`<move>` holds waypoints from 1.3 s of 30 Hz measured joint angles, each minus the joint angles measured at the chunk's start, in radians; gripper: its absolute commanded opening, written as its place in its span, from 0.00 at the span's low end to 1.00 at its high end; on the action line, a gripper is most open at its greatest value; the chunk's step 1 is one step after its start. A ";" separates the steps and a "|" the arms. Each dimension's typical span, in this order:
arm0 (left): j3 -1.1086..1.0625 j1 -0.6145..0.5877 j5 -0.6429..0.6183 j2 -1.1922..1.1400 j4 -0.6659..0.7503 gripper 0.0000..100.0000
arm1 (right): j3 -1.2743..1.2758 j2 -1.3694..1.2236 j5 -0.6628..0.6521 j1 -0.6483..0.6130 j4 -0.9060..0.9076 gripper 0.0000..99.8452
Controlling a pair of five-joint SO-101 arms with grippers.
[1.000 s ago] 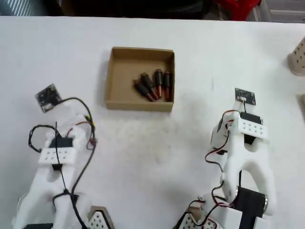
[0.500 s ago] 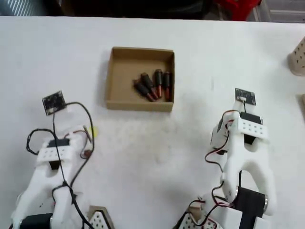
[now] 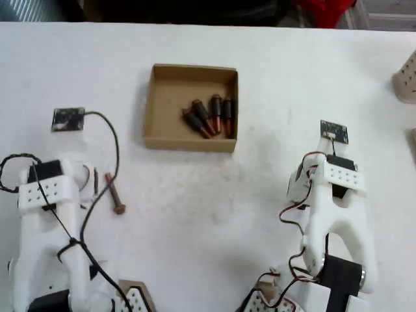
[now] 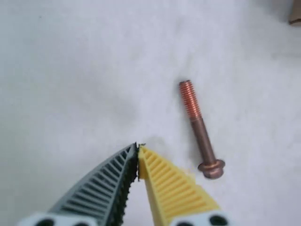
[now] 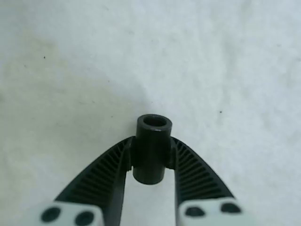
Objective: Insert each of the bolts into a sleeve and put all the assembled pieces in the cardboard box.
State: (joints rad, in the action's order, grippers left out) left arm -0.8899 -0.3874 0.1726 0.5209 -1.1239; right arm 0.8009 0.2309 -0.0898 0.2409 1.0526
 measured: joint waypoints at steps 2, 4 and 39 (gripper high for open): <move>0.011 0.002 0.104 -0.011 -0.089 0.02 | 0.000 0.000 0.000 0.000 0.000 0.02; 0.003 0.021 0.183 -0.011 -0.140 0.02 | 0.000 0.000 0.000 0.000 0.000 0.02; -0.252 0.195 0.046 -0.011 0.218 0.02 | 0.000 0.000 0.000 0.000 0.000 0.02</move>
State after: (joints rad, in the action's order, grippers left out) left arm -1.1416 -0.1926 0.2186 0.5102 -0.9060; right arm 0.8009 0.2309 -0.0898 0.2409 1.0526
